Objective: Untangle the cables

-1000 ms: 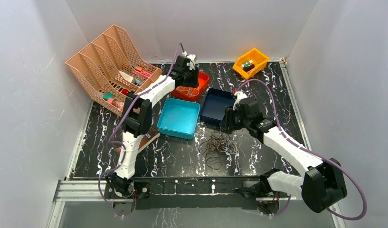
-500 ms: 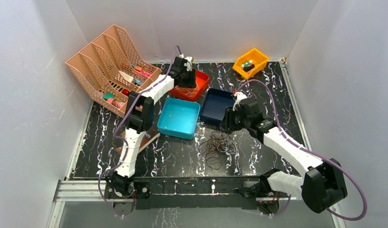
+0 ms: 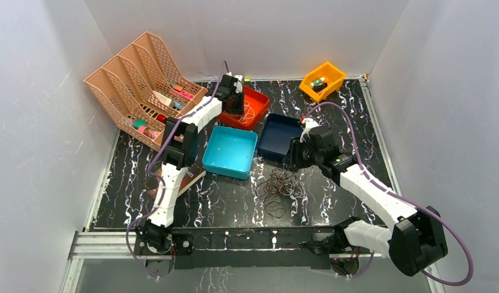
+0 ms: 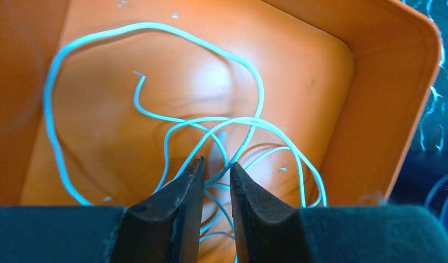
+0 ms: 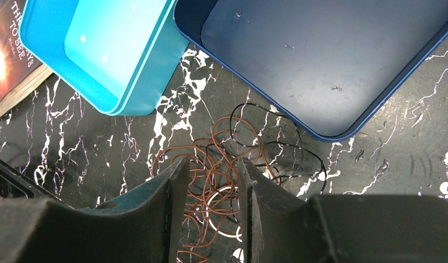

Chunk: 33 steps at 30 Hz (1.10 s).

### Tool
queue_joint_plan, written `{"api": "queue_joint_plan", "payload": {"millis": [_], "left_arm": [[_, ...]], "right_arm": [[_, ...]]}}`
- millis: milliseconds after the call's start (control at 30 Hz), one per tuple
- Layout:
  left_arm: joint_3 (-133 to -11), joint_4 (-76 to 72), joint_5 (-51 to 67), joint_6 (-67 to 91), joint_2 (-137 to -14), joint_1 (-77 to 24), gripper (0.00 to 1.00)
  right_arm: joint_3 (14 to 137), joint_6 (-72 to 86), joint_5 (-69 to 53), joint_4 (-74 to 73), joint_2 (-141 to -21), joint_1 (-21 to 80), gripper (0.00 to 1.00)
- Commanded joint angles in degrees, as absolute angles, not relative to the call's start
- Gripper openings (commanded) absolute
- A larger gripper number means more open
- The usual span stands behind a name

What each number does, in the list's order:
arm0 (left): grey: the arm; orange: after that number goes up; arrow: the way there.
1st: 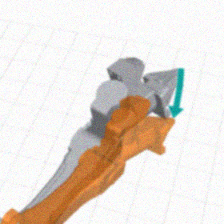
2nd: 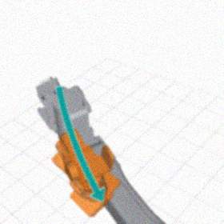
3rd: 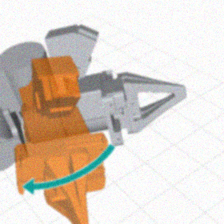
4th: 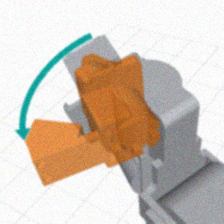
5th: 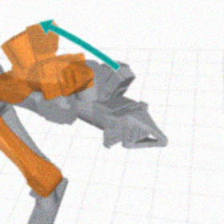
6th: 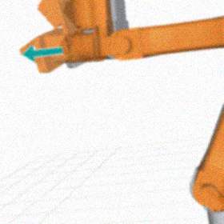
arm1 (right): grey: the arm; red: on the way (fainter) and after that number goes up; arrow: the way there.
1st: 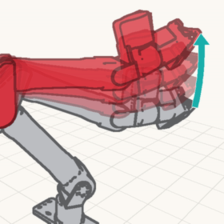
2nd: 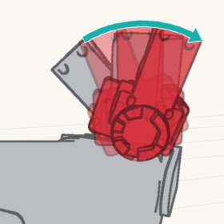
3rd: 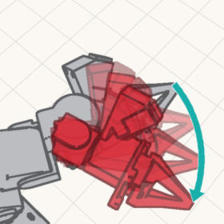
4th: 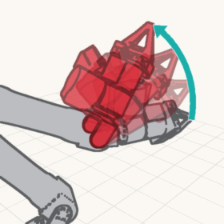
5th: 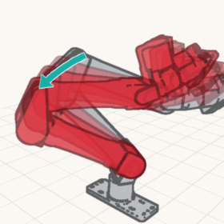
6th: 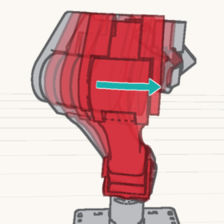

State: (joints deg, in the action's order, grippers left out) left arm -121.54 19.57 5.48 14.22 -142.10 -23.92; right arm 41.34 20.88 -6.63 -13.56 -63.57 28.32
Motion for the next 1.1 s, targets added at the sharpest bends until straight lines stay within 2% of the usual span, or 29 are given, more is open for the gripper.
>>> {"api": "queue_joint_plan", "payload": {"millis": [0,167,400,633,833,967,1067], "left_arm": [[-123.0,21.2,4.1,14.6,-139.3,-22.2,0.25],[-123.3,20.9,7.2,14.4,-137.5,-22.2,0.40],[-123.5,20.9,9.7,14.0,-132.6,-22.2,0.50],[-121.3,21.2,8.8,13.4,-126.4,-22.4,0.51],[-113.5,21.0,7.3,12.7,-118.0,-23.8,0.50],[-104.7,19.9,4.4,11.4,-110.4,-27.9,0.50],[-89.7,16.2,4.8,14.4,-98.9,-33.1,0.50]], "right_arm": [[40.9,21.5,-7.3,-12.3,-62.2,28.5,0.46],[41.1,21.7,-7.4,-11.9,-62.1,28.5,0.46],[41.3,21.9,-6.6,-11.0,-59.6,28.5,0.47],[41.3,22.5,-4.4,-11.3,-56.9,28.5,0.50],[40.8,24.5,-1.1,-13.2,-54.5,28.5,0.50],[40.3,26.7,0.3,-15.6,-52.7,28.5,0.50],[39.8,30.3,3.7,-21.4,-50.1,28.4,0.52]]}}
